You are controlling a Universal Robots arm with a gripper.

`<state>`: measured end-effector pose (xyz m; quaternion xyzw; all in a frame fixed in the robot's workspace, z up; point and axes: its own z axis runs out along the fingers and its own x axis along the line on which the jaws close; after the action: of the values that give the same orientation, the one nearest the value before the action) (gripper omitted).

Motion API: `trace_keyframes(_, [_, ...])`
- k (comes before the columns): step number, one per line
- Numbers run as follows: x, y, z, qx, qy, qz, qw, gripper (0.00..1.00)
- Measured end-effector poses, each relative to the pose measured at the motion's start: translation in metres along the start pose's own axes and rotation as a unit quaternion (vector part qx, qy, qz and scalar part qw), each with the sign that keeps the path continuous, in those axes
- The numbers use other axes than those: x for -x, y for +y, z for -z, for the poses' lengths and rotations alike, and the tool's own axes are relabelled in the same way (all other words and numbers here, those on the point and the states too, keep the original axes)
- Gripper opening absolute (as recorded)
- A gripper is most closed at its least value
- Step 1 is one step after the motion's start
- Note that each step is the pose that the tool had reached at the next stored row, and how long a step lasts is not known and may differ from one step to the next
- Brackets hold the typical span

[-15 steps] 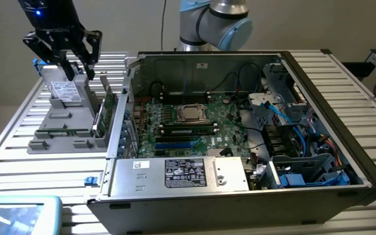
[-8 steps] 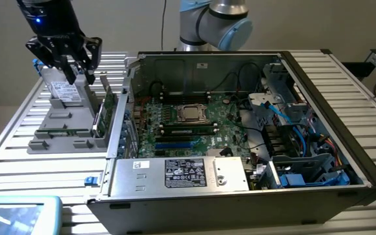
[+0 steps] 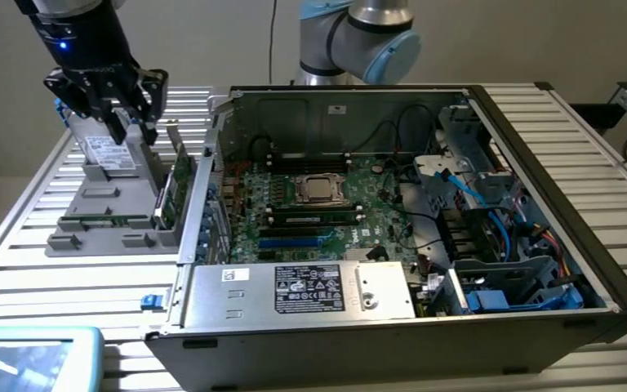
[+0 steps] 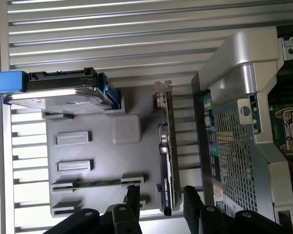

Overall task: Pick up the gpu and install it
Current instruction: 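Pick up the gpu and move the gpu toward the slot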

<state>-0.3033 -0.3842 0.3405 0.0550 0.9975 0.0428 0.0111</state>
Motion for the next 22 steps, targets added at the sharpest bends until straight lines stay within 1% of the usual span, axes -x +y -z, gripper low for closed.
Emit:
trace_keyframes(1, [0.000, -0.0001, -0.0016, 0.0014, 0.0001, 0.000, 1.0000, 0.49])
trace_keyframes(2, [0.000, -0.0002, -0.0034, 0.0016, 0.0001, 0.000, 1.0000, 0.49])
trace_keyframes(7, [0.003, -0.0005, -0.0125, 0.0014, -0.0001, 0.000, 1.0000, 0.49])
trace_keyframes(11, [0.006, 0.0014, -0.0201, 0.0014, 0.0001, 0.003, 1.0000, 0.49])
trace_keyframes(14, [0.006, 0.0036, -0.0257, 0.0013, 0.0005, 0.009, 1.0000, 0.49])
trace_keyframes(18, [0.006, 0.0060, -0.0332, 0.0002, 0.0015, 0.022, 0.9997, 0.49])
trace_keyframes(19, [0.006, 0.0059, -0.0350, 0.0004, 0.0018, 0.026, 0.9997, 0.49])
trace_keyframes(22, [0.005, 0.0058, -0.0366, 0.0005, 0.0024, 0.032, 0.9995, 0.49])
